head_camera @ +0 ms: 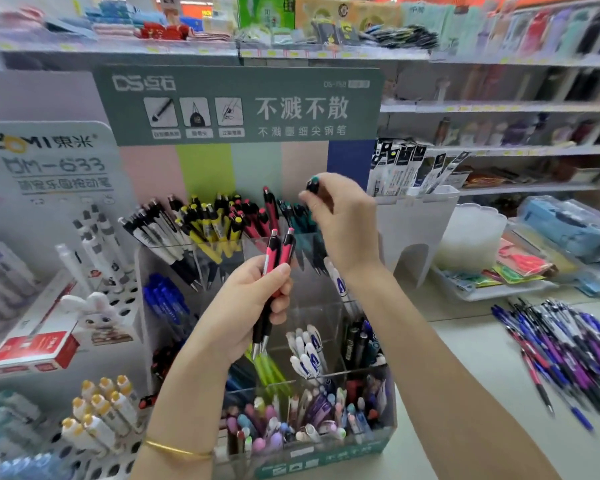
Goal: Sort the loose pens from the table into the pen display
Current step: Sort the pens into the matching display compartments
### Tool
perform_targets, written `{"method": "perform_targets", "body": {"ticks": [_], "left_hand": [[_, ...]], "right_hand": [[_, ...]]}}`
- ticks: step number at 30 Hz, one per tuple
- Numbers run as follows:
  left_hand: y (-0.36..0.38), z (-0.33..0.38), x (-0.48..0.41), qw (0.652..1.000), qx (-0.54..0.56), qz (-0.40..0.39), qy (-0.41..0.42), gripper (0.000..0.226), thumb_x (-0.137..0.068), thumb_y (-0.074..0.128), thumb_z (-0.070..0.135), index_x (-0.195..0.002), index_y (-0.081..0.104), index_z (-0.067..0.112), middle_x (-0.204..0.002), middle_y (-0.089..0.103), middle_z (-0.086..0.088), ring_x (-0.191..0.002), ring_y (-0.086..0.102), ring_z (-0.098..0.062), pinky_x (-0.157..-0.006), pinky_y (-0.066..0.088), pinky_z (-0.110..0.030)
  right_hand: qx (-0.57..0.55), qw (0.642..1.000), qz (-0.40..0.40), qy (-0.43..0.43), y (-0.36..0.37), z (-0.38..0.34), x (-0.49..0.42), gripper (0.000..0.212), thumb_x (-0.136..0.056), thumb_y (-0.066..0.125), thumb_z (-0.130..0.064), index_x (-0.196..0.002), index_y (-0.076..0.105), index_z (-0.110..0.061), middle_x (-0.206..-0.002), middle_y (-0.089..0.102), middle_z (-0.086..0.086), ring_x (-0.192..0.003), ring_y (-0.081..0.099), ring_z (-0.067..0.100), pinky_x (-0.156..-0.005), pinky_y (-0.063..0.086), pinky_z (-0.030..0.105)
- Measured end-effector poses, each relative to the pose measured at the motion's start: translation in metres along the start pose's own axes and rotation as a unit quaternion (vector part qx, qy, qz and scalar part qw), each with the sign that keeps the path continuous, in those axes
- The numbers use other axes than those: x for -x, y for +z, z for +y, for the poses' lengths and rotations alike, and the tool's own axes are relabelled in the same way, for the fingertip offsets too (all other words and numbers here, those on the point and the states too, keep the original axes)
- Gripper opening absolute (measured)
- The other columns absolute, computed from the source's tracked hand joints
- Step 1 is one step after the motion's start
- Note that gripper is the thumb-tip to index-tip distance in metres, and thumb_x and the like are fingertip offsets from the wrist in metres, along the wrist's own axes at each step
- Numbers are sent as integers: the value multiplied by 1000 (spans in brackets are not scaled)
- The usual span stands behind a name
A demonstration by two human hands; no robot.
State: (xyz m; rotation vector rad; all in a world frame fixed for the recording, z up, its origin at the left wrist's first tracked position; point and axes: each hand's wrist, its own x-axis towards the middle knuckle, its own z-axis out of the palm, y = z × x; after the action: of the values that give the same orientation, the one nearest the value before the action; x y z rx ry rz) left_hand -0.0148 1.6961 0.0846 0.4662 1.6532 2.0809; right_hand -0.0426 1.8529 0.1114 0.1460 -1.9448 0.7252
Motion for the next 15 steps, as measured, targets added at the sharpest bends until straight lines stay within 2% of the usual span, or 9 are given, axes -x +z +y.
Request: {"method": "perform_targets", "body": {"ticks": [2,5,9,12,15], "left_hand": [[-1,2,-2,1000,25,-2,-6,13,-100,43,13,-111,47,6,-63,48,3,-47,37,-7,-41,33,-17],[-5,4,-3,999,42,-9,-10,8,-99,44,13,-102,48,7,-66,46,1,-47,37,-7,-41,32,-16],[-13,9,-2,999,48,-15,-8,16,-99,43,12,-108,53,5,-63,47,3,-47,36,-7,-41,31,-17],[-18,12,-1,998,50,-24,-6,17,-98,44,13,-109,55,6,-62,48,3,-47,36,-7,-41,31,-17],[-23,14,1,998,55,-37,-2,24,-93,48,16,-111,54,3,-62,48,3,-47,36,-7,-42,32,-17]], "right_hand": [[56,998,-33,-6,11,4,3,26,-81,72,-13,-102,61,-2,-84,69,11,-75,67,26,-64,56,37],[152,987,-38,-31,24,11,9,21,-81,70,-16,-94,60,-3,-73,65,12,-60,64,32,-46,51,33],[199,980,2,-13,29,11,24,12,-83,66,-10,-93,68,-4,-81,67,14,-64,65,33,-48,49,30],[200,979,33,32,31,-3,29,32,-91,55,-30,-102,68,-2,-89,68,13,-71,66,30,-50,46,27],[281,954,-22,103,32,-13,27,47,-84,65,-48,-105,63,-6,-92,66,11,-74,65,31,-52,33,26]]}}
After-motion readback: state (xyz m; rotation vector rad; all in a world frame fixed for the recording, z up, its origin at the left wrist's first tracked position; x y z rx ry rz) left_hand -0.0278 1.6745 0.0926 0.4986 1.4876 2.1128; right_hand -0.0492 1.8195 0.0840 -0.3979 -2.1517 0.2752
